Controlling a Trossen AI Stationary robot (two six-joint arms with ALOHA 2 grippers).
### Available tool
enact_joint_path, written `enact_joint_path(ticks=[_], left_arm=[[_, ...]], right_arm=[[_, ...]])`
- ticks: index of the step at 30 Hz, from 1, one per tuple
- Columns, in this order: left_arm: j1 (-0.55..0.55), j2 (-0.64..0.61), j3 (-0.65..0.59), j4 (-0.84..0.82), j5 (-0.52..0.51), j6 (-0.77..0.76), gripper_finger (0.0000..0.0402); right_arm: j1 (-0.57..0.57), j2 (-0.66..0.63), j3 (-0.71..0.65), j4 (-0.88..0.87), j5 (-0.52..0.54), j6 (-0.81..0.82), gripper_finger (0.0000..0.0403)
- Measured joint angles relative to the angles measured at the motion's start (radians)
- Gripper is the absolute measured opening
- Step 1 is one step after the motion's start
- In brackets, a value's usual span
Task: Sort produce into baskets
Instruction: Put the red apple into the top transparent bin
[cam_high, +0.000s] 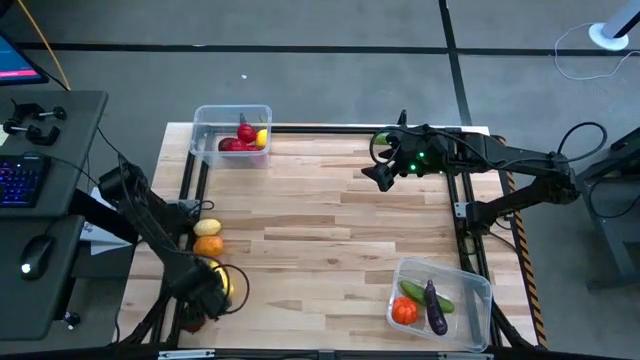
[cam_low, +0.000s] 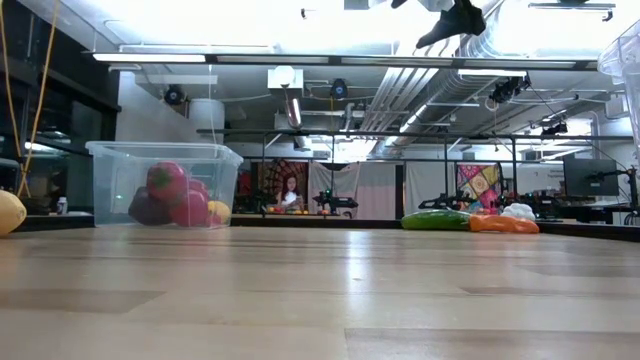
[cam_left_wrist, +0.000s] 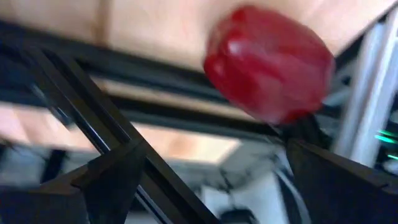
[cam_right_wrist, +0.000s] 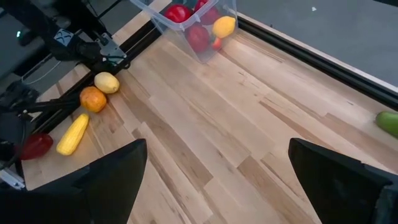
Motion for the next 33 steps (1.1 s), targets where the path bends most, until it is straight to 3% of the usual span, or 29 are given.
enact_joint_path(ticks=[5, 12, 23, 33], left_arm=[[0.038, -0.002, 0.000, 0.061, 0.071, -0.151, 0.0378], [0.029, 0.003, 0.001, 0.280, -0.059, -0.435, 0.0378], [-0.059, 0.041, 0.002, 0.305, -0.113, -0.763, 0.0378], [-0.102, 0.142, 0.002, 0.305, -0.105, -0.845, 0.0378]], right_arm=[[0.000, 0.000, 0.000, 0.000, 0.008, 0.013, 0.0383], [0.000, 0.000, 0.000, 0.000, 0.008, 0.011, 0.0383], [0.000, 0.000, 0.000, -0.010, 0.007, -0.033, 0.0383], [0.000, 0.000, 0.000, -0.012, 0.007, -0.050, 0.0383]])
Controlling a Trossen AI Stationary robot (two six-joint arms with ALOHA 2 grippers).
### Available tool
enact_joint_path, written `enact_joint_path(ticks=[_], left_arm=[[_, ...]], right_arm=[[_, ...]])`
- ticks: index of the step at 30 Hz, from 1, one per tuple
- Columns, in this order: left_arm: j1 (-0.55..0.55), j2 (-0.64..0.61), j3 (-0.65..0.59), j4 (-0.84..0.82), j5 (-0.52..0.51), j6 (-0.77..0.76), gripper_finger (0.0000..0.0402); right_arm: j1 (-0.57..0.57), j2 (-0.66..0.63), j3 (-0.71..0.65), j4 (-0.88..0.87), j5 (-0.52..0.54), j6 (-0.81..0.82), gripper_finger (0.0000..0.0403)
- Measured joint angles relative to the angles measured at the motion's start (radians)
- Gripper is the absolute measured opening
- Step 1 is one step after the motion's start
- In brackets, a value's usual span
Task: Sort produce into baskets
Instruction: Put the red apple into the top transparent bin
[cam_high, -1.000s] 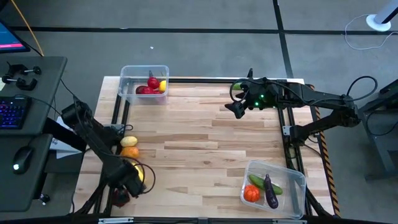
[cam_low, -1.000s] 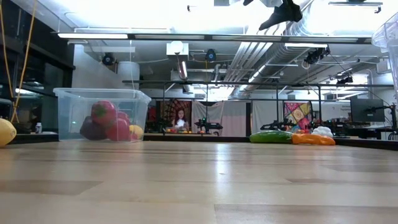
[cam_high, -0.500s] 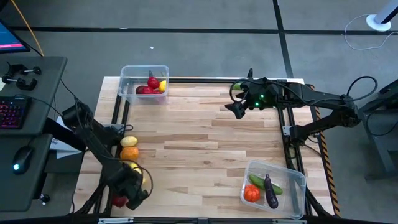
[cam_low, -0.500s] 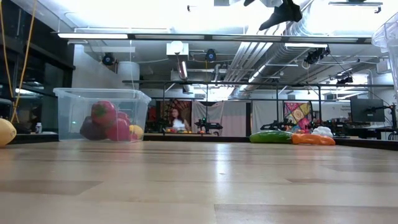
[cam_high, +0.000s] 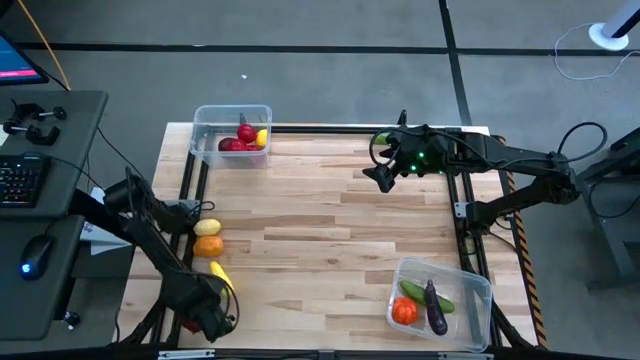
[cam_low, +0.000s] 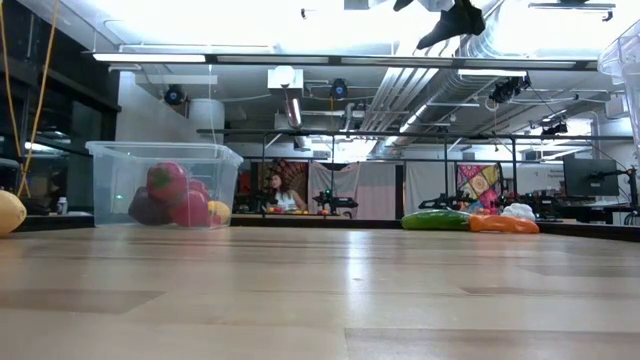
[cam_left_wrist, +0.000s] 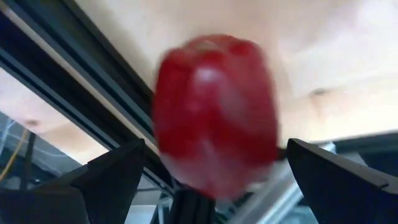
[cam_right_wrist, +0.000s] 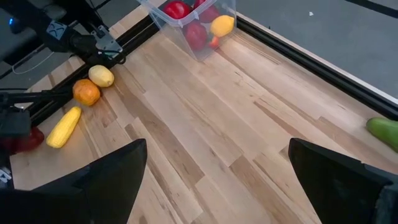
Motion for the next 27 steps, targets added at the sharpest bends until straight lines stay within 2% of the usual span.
enact_joint_path(ticks=[3, 8, 14, 18, 23, 27], left_arm=[[0.013, 0.027, 0.000, -0.010, 0.004, -0.004, 0.0378], [0.022, 0.035, -0.005, 0.030, -0.119, -0.054, 0.0379], [0.024, 0.036, -0.008, 0.049, -0.174, -0.084, 0.0375], [0.025, 0.037, -0.008, 0.059, -0.186, -0.035, 0.0346], [0.039, 0.001, -0.004, 0.078, -0.217, 0.061, 0.0276], [0.055, -0.124, 0.039, 0.081, -0.300, 0.196, 0.0272]], right_arm=[[0.000, 0.000, 0.000, -0.003, 0.000, 0.000, 0.0383], [0.000, 0.000, 0.000, -0.006, -0.001, 0.000, 0.0383], [0.000, 0.000, 0.001, -0.032, -0.014, 0.000, 0.0383], [0.000, 0.000, 0.001, -0.033, -0.014, 0.000, 0.0383], [0.000, 0.000, 0.001, -0.039, -0.013, 0.000, 0.0383], [0.000, 0.000, 0.001, -0.044, -0.013, 0.000, 0.0383]])
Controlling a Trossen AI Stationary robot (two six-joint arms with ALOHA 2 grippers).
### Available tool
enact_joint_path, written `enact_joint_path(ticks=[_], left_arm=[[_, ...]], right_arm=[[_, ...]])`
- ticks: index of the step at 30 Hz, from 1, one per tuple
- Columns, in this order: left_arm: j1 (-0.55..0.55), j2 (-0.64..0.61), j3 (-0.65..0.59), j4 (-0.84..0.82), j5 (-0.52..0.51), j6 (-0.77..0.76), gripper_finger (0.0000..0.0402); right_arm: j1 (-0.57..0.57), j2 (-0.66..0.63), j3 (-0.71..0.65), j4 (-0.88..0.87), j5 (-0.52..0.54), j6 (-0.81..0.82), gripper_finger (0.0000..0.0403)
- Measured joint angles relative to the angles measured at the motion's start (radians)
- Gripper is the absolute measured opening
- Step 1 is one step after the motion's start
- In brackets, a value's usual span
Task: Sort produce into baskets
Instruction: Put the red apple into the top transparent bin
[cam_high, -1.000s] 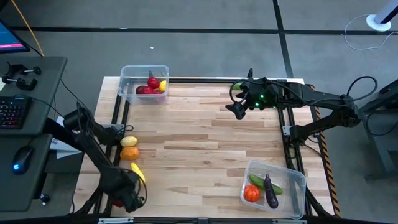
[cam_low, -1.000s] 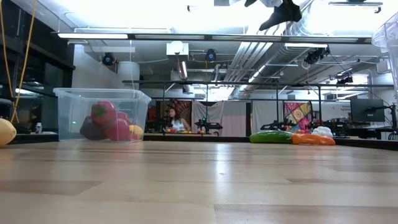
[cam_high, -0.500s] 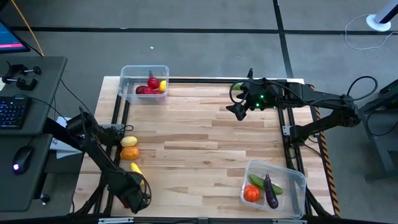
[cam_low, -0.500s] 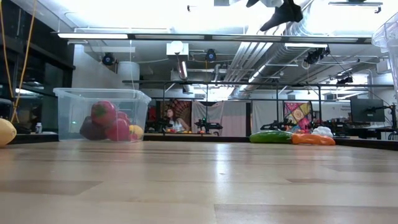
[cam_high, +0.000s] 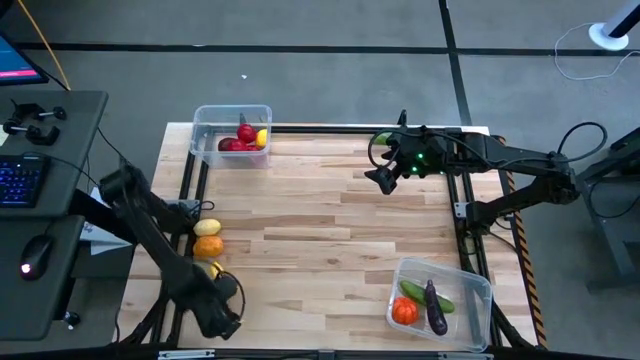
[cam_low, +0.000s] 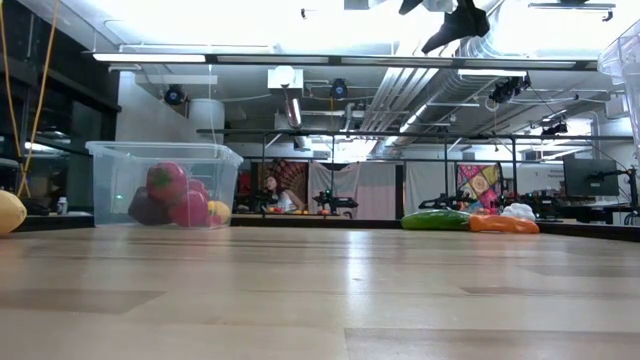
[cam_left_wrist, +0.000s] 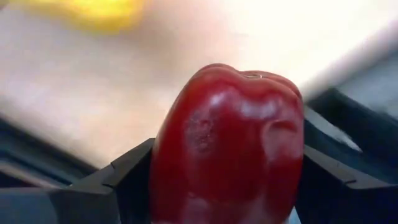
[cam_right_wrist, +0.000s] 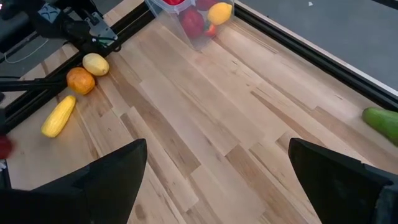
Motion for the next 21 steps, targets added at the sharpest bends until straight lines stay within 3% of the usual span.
enact_joint_path(ticks=[4, 8, 11, 14, 18, 21], left_arm=[[0.015, -0.192, 0.064, 0.005, -0.148, 0.232, 0.0272], [0.073, -0.377, 0.085, -0.005, -0.458, 0.469, 0.0274], [0.196, -0.464, 0.084, -0.081, -0.687, 0.615, 0.0291], [0.399, -0.515, 0.083, -0.157, -0.832, 0.791, 0.0298], [0.773, -0.552, 0.082, -0.157, -0.852, 1.107, 0.0297], [1.092, -0.559, 0.082, -0.114, -0.723, 1.295, 0.0297]], right_arm=[[0.000, 0.000, 0.000, -0.001, 0.000, 0.024, 0.0383], [0.000, 0.000, 0.000, -0.001, 0.000, 0.081, 0.0383], [0.000, 0.000, 0.000, -0.001, 0.001, 0.122, 0.0383], [0.000, 0.000, 0.000, -0.001, 0.025, 0.172, 0.0383], [0.000, 0.000, 0.000, 0.000, 0.115, 0.270, 0.0383], [0.000, 0.000, 0.000, 0.002, 0.185, 0.322, 0.0383]])
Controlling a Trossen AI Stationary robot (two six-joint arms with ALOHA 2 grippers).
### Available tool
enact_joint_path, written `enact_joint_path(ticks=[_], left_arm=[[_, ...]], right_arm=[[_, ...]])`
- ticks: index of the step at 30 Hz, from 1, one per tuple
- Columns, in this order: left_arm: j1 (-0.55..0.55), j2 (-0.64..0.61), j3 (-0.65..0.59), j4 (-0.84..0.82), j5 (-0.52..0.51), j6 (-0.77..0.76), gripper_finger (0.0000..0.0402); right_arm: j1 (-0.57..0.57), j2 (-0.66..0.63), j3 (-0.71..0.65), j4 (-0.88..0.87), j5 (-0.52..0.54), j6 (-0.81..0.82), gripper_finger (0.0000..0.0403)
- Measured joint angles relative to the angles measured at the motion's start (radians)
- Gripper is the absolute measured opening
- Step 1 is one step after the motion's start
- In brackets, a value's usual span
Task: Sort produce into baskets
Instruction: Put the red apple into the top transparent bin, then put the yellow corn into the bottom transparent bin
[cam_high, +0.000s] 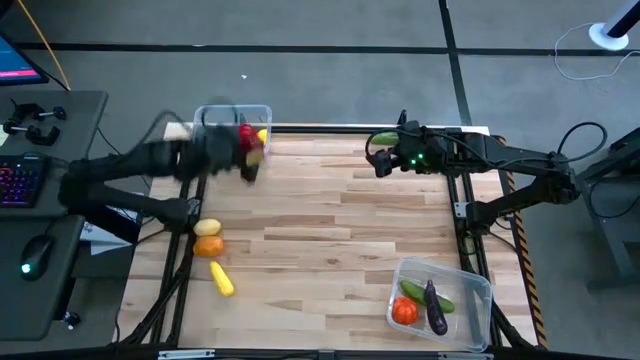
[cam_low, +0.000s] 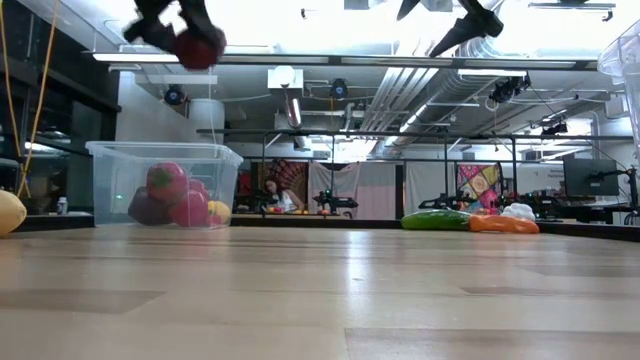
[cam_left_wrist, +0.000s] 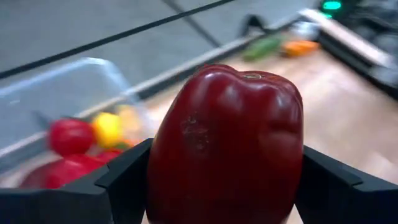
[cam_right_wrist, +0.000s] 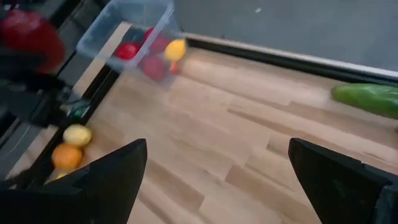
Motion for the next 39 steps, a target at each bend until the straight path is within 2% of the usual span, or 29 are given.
enact_joint_path(ticks=[2, 5, 7, 10, 13, 17, 19, 26, 30, 34, 39], left_arm=[[0.200, 0.010, 0.000, 0.016, 0.113, 0.092, 0.0297], [0.441, 0.048, 0.000, 0.012, 0.220, 0.163, 0.0297], [0.552, 0.082, -0.001, 0.006, 0.249, 0.187, 0.0298], [0.649, 0.124, -0.001, 0.016, 0.245, 0.163, 0.0304], [0.691, 0.156, -0.001, 0.009, 0.226, 0.114, 0.0308], [0.697, 0.193, -0.001, 0.041, 0.236, 0.228, 0.0309], [0.700, 0.217, -0.001, 0.067, 0.266, 0.235, 0.0309], [0.740, 0.323, -0.001, 0.066, 0.295, 0.154, 0.0312], [0.750, 0.371, -0.001, 0.088, 0.323, 0.113, 0.0335], [0.750, 0.382, -0.001, 0.133, 0.323, 0.064, 0.0353], [0.750, 0.359, 0.000, 0.160, 0.323, 0.107, 0.0356]], right_arm=[[-0.001, 0.000, 0.000, 0.000, 0.024, 0.009, 0.0383], [-0.004, 0.000, 0.000, 0.000, 0.031, -0.006, 0.0383], [-0.009, 0.000, 0.000, 0.000, 0.031, -0.029, 0.0383], [-0.023, 0.000, 0.000, -0.001, 0.031, -0.074, 0.0383], [-0.036, 0.000, 0.000, -0.001, 0.031, -0.110, 0.0383], [-0.044, 0.000, 0.000, -0.001, 0.031, -0.193, 0.0383], [-0.044, 0.000, 0.000, -0.001, 0.034, -0.233, 0.0383], [-0.044, 0.000, -0.001, -0.001, 0.071, -0.284, 0.0383], [-0.044, 0.000, -0.001, 0.000, 0.072, -0.337, 0.0383], [-0.044, 0.000, -0.001, 0.036, 0.071, -0.385, 0.0383], [-0.044, 0.000, -0.001, 0.095, 0.071, -0.394, 0.0383]])
